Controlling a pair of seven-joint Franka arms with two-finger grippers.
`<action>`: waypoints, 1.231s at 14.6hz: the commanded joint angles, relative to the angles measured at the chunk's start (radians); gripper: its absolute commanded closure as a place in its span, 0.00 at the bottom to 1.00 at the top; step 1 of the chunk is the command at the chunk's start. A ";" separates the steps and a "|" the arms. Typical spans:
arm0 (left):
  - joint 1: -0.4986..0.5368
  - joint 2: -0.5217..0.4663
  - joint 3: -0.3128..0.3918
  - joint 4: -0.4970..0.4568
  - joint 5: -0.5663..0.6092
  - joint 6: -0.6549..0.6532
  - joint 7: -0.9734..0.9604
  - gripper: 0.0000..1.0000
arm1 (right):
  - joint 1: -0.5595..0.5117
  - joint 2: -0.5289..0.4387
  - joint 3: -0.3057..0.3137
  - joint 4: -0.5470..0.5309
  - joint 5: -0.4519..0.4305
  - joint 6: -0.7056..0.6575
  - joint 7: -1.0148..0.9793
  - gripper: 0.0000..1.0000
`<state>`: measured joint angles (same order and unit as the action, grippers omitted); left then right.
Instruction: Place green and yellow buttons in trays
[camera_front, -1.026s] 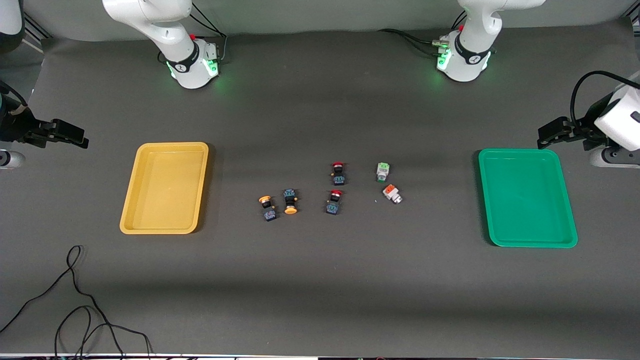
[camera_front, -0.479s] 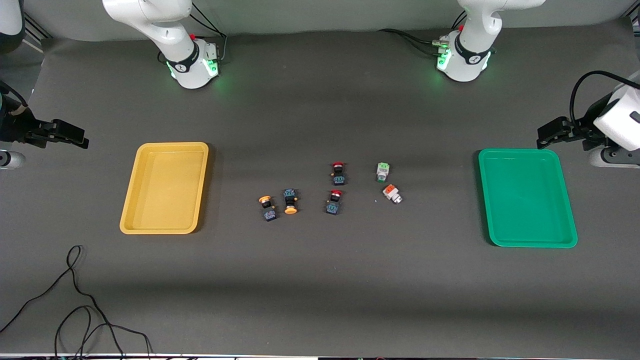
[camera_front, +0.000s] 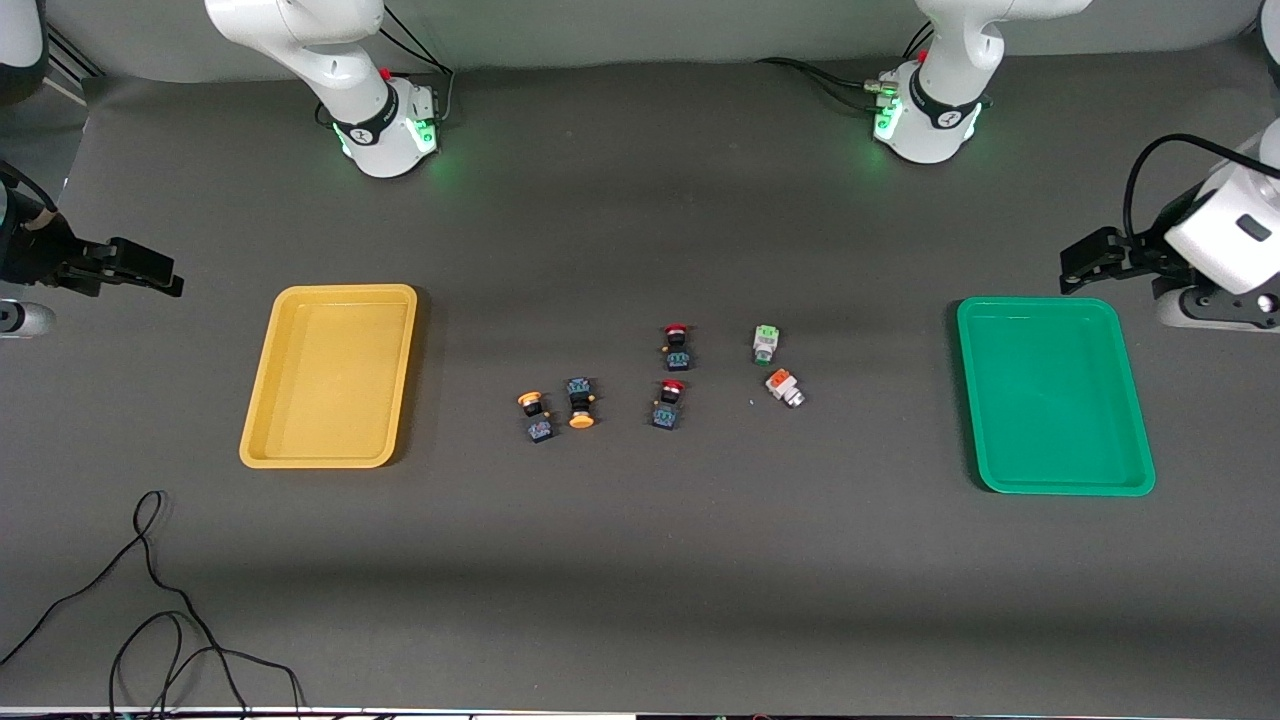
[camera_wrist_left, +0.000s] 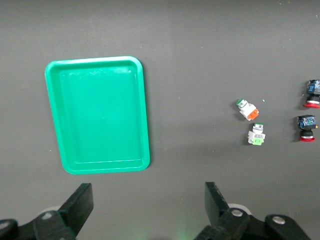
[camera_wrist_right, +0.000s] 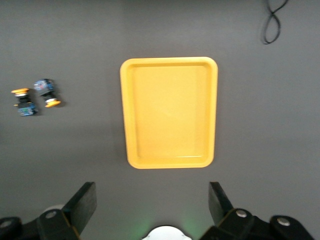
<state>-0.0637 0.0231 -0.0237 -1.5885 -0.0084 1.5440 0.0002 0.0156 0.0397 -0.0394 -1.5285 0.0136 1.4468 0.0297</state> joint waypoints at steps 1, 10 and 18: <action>-0.048 -0.023 -0.005 -0.028 0.016 0.004 -0.017 0.01 | 0.052 -0.004 0.016 0.025 0.040 -0.019 0.102 0.00; -0.361 -0.012 -0.013 -0.145 -0.067 0.191 -0.391 0.01 | 0.352 0.130 0.016 0.027 0.129 0.076 0.621 0.01; -0.533 0.021 -0.013 -0.310 -0.061 0.339 -0.431 0.01 | 0.478 0.308 0.016 -0.205 0.131 0.559 0.653 0.01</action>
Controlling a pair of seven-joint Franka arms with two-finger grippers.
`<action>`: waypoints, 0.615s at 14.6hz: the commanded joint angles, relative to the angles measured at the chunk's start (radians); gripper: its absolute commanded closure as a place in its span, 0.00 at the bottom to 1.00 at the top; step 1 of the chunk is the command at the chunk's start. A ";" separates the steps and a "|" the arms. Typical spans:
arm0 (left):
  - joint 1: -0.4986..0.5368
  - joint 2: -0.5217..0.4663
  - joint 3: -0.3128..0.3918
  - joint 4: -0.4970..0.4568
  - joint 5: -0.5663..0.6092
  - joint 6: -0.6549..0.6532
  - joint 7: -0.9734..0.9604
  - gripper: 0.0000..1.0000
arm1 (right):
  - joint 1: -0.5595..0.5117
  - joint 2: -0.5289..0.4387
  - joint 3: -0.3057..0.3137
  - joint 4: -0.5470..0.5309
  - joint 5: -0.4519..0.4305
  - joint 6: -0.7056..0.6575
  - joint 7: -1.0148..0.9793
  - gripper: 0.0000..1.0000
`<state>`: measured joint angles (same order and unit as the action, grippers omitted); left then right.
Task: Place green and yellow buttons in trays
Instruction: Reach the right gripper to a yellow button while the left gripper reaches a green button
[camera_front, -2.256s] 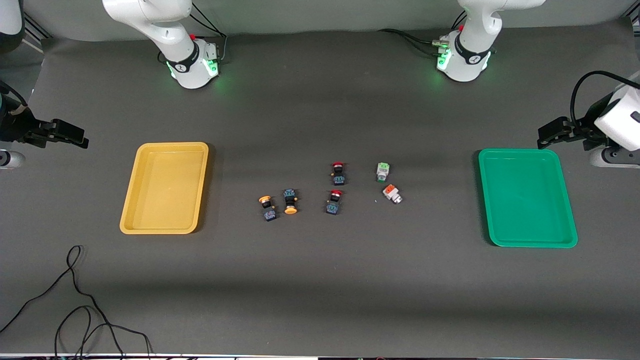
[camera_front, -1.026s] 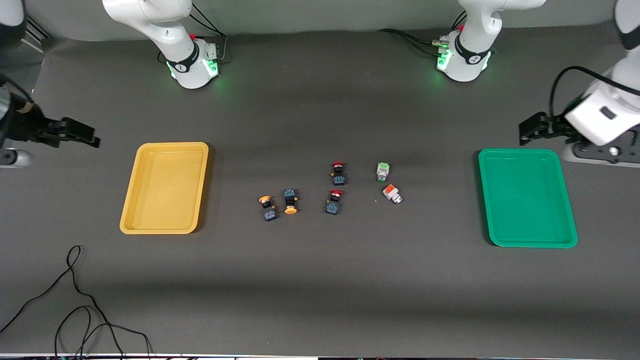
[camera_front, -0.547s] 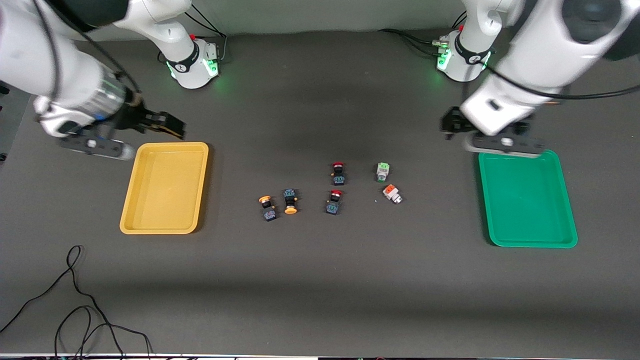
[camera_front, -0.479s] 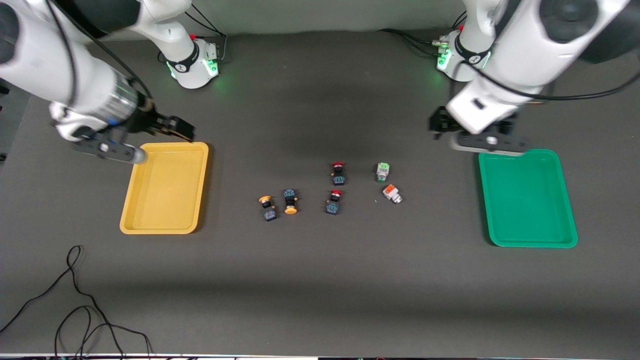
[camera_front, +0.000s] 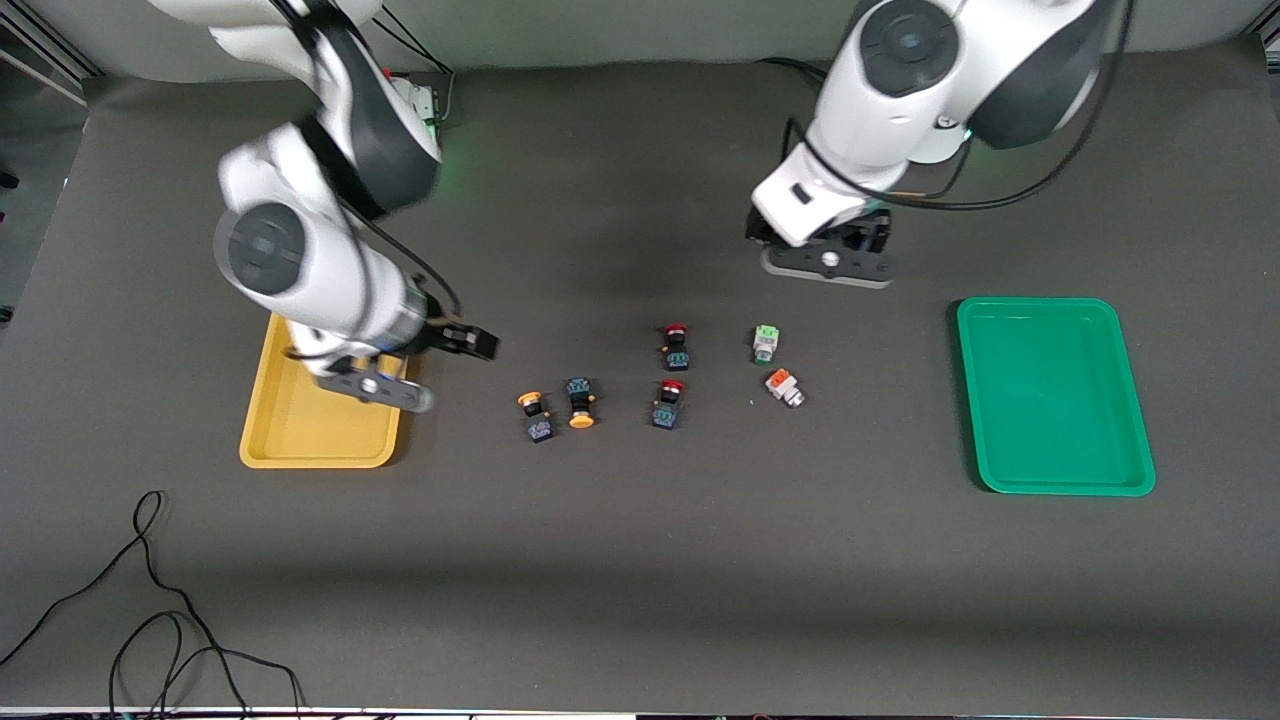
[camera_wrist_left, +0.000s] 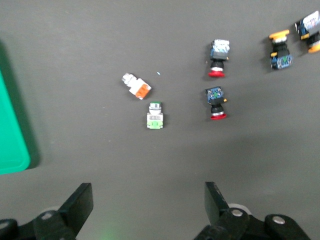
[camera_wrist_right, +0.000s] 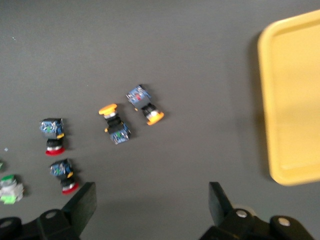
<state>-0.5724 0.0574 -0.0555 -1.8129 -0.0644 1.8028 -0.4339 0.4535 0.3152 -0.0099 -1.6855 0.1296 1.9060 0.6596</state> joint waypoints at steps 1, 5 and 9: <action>-0.026 -0.010 0.019 -0.127 -0.005 0.133 0.027 0.01 | 0.042 0.073 -0.013 -0.054 0.012 0.157 0.021 0.01; -0.030 0.074 0.019 -0.216 -0.006 0.305 0.029 0.01 | 0.054 0.212 -0.013 -0.052 0.002 0.306 -0.017 0.01; -0.023 0.159 0.022 -0.347 -0.003 0.528 0.029 0.01 | 0.051 0.283 -0.018 -0.052 -0.048 0.382 -0.110 0.01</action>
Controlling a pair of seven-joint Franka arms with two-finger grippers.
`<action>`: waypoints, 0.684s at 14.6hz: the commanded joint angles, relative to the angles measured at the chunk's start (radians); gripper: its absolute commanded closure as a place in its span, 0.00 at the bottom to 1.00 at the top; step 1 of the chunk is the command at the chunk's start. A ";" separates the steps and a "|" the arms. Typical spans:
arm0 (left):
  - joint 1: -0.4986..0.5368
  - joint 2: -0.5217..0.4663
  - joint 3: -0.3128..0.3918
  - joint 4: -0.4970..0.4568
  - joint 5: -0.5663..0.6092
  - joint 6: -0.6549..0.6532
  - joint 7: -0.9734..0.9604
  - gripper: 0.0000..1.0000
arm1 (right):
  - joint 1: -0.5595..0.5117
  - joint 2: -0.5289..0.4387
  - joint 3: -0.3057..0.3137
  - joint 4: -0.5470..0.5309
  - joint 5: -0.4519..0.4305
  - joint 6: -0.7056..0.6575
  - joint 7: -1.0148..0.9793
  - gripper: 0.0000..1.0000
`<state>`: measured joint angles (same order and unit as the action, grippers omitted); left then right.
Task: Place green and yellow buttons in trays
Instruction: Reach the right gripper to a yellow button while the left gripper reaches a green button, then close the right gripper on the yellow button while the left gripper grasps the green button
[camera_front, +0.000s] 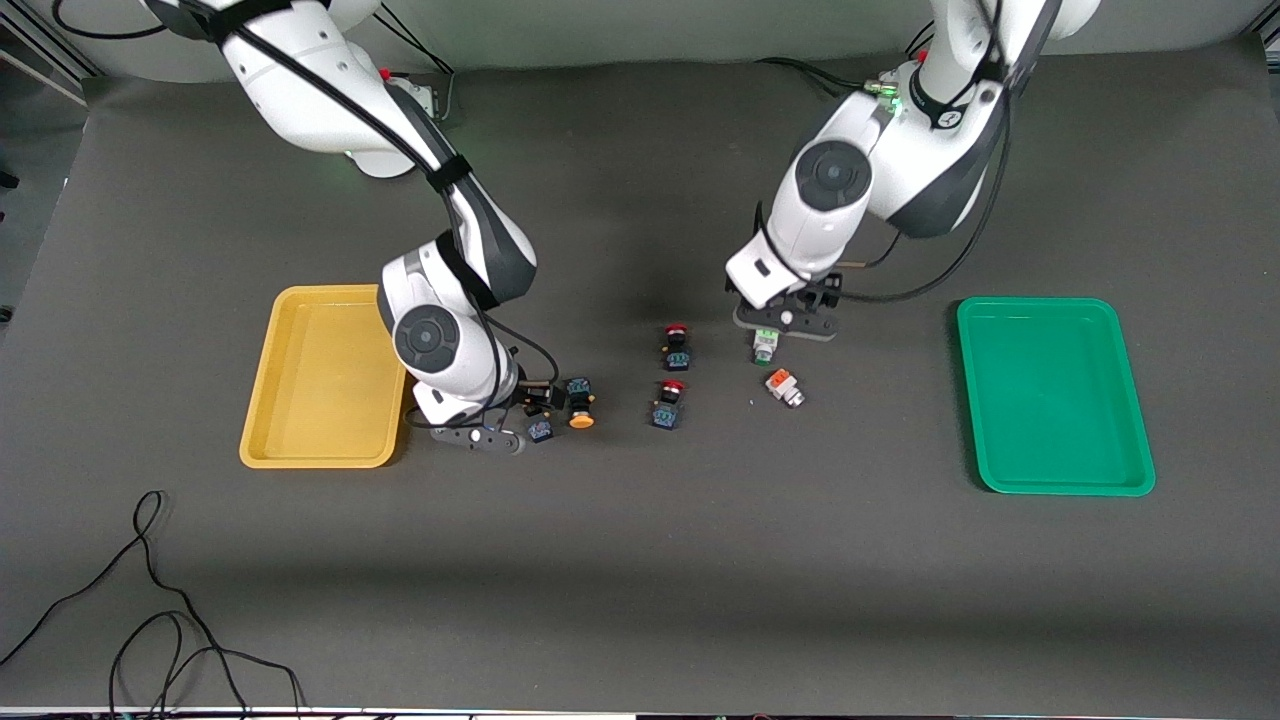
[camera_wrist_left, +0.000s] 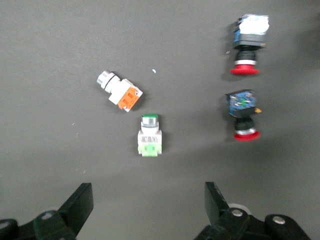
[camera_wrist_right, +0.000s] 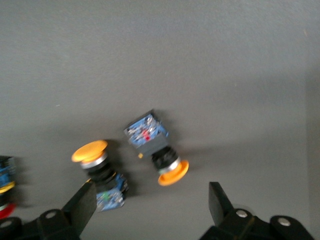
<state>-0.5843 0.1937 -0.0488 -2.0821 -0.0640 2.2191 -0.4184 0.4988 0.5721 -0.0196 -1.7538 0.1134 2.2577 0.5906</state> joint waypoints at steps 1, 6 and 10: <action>-0.011 0.048 0.015 -0.099 -0.003 0.167 0.003 0.01 | 0.003 0.043 -0.008 0.016 -0.041 0.058 -0.063 0.01; -0.022 0.171 0.014 -0.104 -0.005 0.290 -0.003 0.01 | 0.014 0.097 -0.008 0.014 -0.043 0.152 -0.157 0.00; -0.023 0.240 0.014 -0.104 -0.013 0.373 -0.007 0.01 | 0.030 0.112 -0.010 0.013 -0.046 0.157 -0.153 0.01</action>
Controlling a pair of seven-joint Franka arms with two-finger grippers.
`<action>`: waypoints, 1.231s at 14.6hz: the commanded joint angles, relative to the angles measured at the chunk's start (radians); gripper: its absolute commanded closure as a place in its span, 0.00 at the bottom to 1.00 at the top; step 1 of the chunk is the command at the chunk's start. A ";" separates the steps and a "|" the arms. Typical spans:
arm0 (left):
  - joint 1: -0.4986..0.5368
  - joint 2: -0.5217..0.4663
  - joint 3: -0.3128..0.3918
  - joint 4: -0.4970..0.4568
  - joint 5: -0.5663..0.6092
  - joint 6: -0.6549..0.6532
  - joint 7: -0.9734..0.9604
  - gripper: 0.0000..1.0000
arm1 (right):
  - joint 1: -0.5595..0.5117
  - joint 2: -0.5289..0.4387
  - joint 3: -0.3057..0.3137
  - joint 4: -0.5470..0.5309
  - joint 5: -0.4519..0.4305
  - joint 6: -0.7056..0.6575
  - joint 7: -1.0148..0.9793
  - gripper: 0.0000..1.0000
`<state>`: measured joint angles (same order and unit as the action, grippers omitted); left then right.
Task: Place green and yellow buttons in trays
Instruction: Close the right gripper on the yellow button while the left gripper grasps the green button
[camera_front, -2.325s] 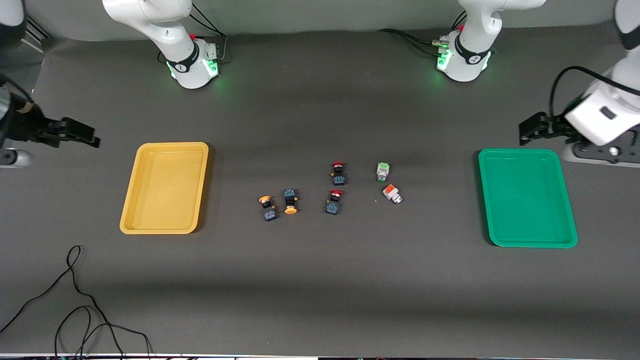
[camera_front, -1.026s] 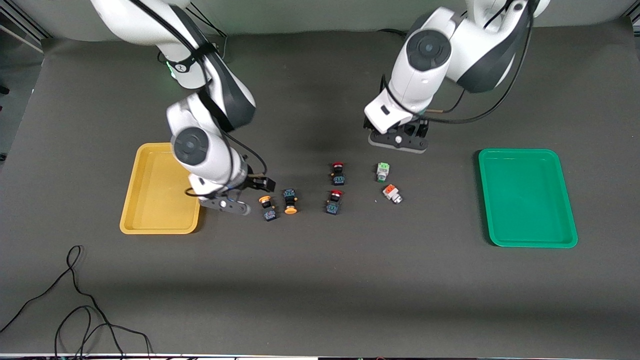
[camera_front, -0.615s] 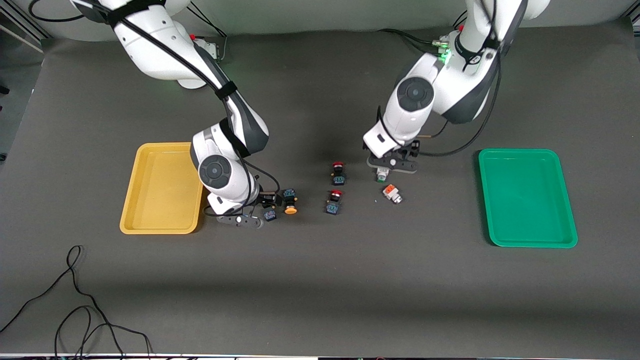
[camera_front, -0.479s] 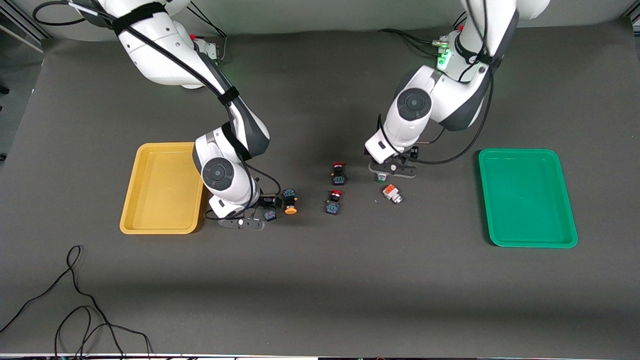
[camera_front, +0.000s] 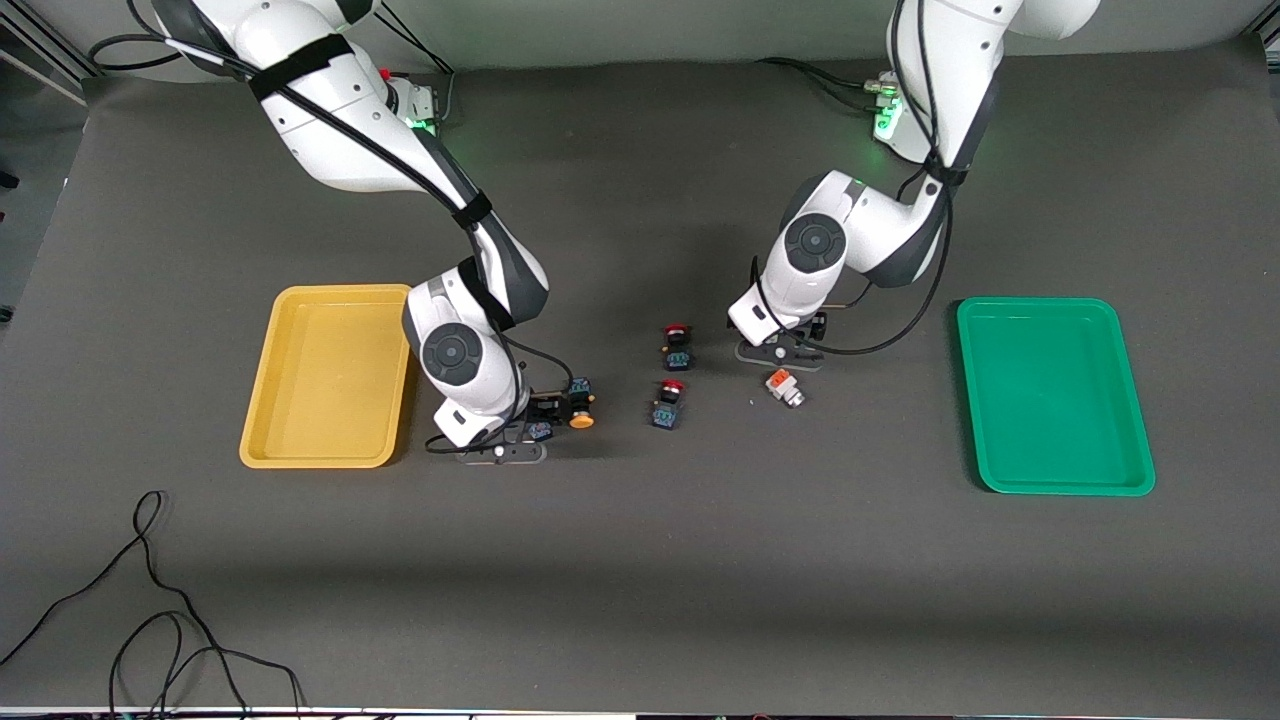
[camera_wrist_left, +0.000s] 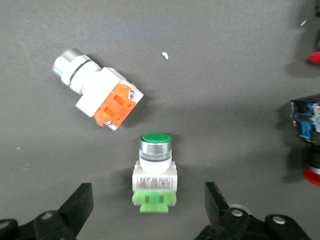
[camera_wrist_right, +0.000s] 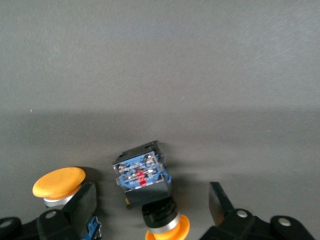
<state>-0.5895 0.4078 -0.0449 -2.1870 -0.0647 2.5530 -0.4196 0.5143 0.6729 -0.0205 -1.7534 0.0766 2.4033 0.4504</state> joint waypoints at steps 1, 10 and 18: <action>-0.018 0.038 0.010 0.001 -0.012 0.052 -0.005 0.01 | 0.015 0.017 -0.009 0.011 -0.009 0.011 -0.013 0.01; -0.026 0.022 0.007 0.004 -0.014 0.047 -0.073 1.00 | 0.013 -0.001 -0.022 0.005 -0.040 -0.012 -0.004 1.00; 0.061 -0.331 0.008 0.067 -0.015 -0.376 -0.144 1.00 | 0.004 -0.278 -0.157 0.009 -0.037 -0.393 0.001 1.00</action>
<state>-0.5822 0.2224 -0.0398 -2.1163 -0.0717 2.3156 -0.5611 0.5160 0.5072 -0.1332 -1.7146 0.0525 2.1104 0.4508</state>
